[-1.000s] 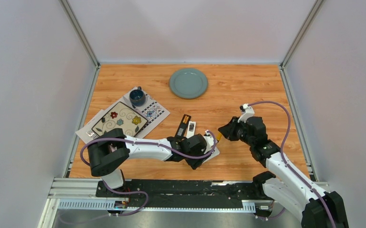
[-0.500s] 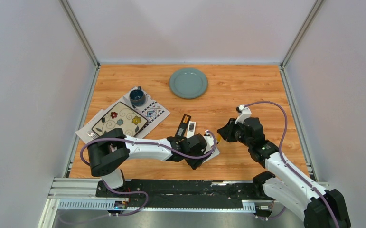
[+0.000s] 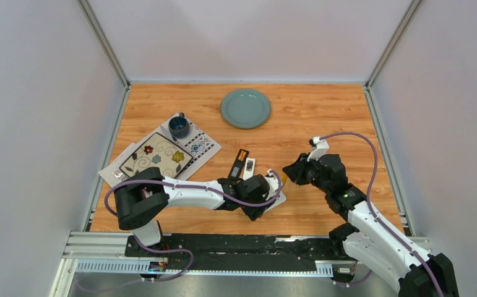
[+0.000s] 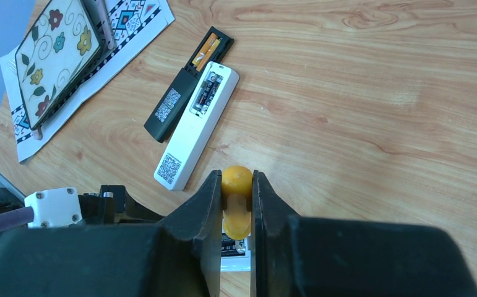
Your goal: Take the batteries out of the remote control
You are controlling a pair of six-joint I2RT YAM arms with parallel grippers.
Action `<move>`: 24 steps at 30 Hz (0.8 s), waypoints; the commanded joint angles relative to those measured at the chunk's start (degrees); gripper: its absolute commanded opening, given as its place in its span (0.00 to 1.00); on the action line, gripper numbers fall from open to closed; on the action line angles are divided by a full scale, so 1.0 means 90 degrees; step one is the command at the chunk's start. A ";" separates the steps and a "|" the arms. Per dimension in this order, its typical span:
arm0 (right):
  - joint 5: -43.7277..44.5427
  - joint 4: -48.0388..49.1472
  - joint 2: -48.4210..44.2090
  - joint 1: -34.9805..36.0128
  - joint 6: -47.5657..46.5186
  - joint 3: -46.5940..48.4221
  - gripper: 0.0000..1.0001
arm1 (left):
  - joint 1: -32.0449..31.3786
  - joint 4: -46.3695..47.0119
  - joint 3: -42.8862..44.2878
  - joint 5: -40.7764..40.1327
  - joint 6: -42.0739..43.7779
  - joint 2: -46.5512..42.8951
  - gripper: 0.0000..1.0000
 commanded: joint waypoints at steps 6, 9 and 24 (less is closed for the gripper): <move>-0.0004 0.0457 0.0481 0.0124 0.0016 0.0210 0.00 | -0.0032 -0.0201 -0.0042 0.0181 -0.0091 -0.0057 0.01; 0.0054 0.0525 0.0627 0.0144 0.0036 0.0269 0.00 | -0.0023 -0.0220 -0.0032 0.0181 -0.0072 -0.0047 0.01; 0.0465 0.0516 0.0735 0.0252 -0.0101 0.0542 0.00 | -0.0023 -0.0347 0.0007 0.0181 -0.0013 -0.0057 0.00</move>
